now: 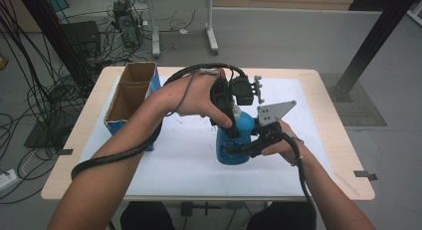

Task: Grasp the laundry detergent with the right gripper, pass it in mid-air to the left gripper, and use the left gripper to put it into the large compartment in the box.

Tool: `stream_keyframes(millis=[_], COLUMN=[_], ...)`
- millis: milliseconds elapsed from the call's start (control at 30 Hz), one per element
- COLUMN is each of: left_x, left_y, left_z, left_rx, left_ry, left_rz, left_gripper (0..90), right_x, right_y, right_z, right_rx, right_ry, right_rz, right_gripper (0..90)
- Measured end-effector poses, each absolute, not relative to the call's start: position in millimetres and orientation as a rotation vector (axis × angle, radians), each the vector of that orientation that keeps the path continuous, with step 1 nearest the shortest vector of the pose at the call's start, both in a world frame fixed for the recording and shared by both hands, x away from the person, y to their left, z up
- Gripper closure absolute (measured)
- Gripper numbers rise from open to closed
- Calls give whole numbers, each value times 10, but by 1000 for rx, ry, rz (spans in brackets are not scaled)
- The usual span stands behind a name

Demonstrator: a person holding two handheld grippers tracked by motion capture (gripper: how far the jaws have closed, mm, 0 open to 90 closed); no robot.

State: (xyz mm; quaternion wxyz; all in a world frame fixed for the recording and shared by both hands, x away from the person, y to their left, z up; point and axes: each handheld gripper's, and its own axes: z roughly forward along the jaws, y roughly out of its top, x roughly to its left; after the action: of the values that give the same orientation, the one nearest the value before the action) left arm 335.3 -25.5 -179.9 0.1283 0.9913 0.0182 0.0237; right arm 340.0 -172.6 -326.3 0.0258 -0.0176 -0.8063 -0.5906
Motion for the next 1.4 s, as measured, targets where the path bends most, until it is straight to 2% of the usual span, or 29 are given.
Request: stream_keyframes(millis=[1400], left_x=[3362], left_y=[-282], left_z=[-1794], left_rx=[2914], left_ry=[48], left_rz=[100], left_gripper=[378], right_x=[3437], right_y=[-1721], right_z=[-3255], right_rx=[-44], right_ry=[-2508], right_rz=[-1820], right_gripper=[442])
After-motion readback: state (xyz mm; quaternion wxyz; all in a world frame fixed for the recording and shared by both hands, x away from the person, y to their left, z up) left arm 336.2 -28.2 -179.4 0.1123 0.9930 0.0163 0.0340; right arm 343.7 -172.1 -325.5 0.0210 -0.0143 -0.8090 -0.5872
